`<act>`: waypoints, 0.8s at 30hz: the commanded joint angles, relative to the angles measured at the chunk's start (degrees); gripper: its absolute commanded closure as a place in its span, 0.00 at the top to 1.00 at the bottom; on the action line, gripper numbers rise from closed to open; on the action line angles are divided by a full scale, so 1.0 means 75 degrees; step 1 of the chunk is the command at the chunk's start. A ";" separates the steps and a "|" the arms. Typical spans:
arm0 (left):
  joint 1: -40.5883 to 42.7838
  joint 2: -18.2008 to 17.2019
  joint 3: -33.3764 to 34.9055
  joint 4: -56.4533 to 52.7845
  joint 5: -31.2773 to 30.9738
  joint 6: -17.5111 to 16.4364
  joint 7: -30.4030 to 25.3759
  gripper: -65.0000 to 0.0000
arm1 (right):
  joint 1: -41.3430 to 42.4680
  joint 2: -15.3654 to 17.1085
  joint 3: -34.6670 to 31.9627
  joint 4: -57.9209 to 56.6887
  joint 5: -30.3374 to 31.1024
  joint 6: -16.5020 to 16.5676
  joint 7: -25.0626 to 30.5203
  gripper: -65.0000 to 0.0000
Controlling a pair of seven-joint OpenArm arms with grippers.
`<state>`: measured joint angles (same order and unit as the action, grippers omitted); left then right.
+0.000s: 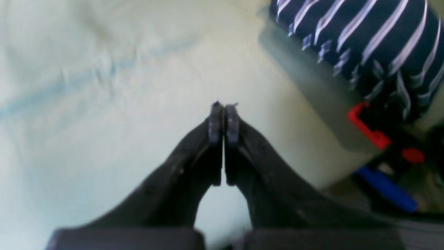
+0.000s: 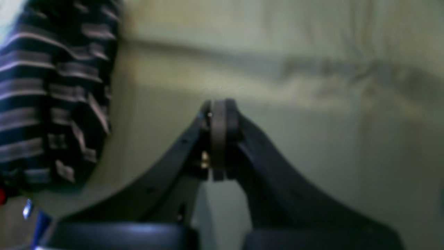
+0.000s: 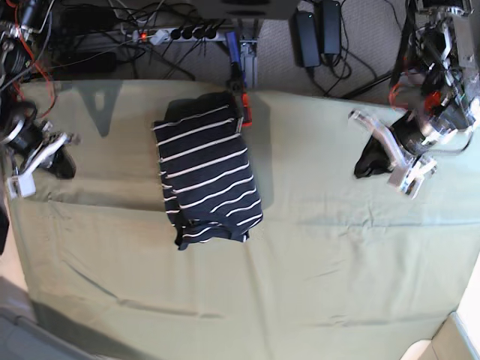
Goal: Fold the T-shirt properly
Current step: 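Open both grippers and lift them away from the folded shirt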
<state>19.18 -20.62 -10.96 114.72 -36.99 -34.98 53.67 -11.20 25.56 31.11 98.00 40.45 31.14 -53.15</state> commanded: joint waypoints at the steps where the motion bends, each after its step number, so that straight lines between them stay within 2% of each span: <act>1: 0.0271 -0.0064 -0.0181 0.0172 -0.0125 -0.0087 -0.0085 0.01 | -0.0242 0.0146 0.0175 0.0236 0.0163 0.0052 0.0108 0.00; 5: 0.1224 -0.0061 -0.0659 0.0219 -0.0131 -0.0087 -0.0087 0.01 | -0.1311 0.0146 0.0516 0.0597 0.0221 0.0050 0.0082 0.00; 11: 0.2582 -0.0047 -0.1026 0.0210 -0.0125 -0.0087 -0.0096 0.01 | -0.2847 0.0096 0.0551 0.0723 0.0350 0.0052 0.0073 0.00; 15: 0.3383 -0.0023 -0.1035 0.0038 -0.0117 -0.0087 -0.0274 0.01 | -0.3628 -0.0146 0.0551 0.0714 0.0353 0.0050 0.0058 0.00; 20: 0.3812 0.0143 -0.1035 -0.0854 0.0230 -0.0082 -0.0487 0.01 | -0.4319 -0.0475 0.0551 0.0414 0.0350 0.0047 0.0020 0.00; 24: 0.3768 0.0280 -0.1023 -0.2110 0.0379 0.0035 -0.1040 0.01 | -0.4436 -0.0595 0.0533 -0.0114 0.0350 0.0023 -0.0029 0.00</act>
<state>46.76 -18.09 -18.39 98.17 -33.95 -34.72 45.87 -44.10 20.49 34.65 96.44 42.48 31.05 -53.67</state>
